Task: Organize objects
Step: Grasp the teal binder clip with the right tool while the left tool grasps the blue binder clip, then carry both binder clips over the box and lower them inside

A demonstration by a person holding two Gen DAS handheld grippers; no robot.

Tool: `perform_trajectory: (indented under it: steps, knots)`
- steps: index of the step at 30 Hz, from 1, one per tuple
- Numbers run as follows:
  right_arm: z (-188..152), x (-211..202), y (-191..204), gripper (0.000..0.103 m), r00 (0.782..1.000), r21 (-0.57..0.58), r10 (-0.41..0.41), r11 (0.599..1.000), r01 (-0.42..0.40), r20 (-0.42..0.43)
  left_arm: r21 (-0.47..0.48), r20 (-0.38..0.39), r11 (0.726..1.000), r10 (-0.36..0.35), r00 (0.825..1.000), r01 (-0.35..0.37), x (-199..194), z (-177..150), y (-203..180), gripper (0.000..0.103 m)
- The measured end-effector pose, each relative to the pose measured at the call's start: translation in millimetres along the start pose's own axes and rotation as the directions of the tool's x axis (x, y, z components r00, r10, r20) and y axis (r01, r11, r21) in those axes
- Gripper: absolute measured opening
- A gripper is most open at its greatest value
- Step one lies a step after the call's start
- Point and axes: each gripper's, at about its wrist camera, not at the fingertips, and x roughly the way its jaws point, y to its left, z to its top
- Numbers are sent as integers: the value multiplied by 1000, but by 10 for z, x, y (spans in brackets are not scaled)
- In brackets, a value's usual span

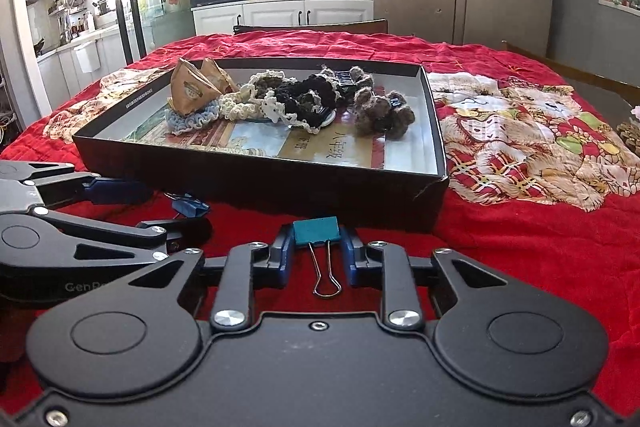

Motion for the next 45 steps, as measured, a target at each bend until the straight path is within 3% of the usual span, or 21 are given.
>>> perform_trajectory:
  steps: [13, 20, 45]
  knots:
    - [-19, -39, -4, 24, 1000, 0, 1, 1000, -1, 3, 14, 6, 1000, -28, 1000, 28, -20, -5, -46, 44]
    - [-49, -101, -24, 24, 1000, 1, 5, 1000, -5, 7, 16, 12, 999, -43, 999, 43, -31, -11, -49, 27]
    - [-35, -179, 10, 24, 999, -10, 21, 1000, -21, 24, -4, 14, 998, -67, 998, 67, -74, -22, -13, 26]
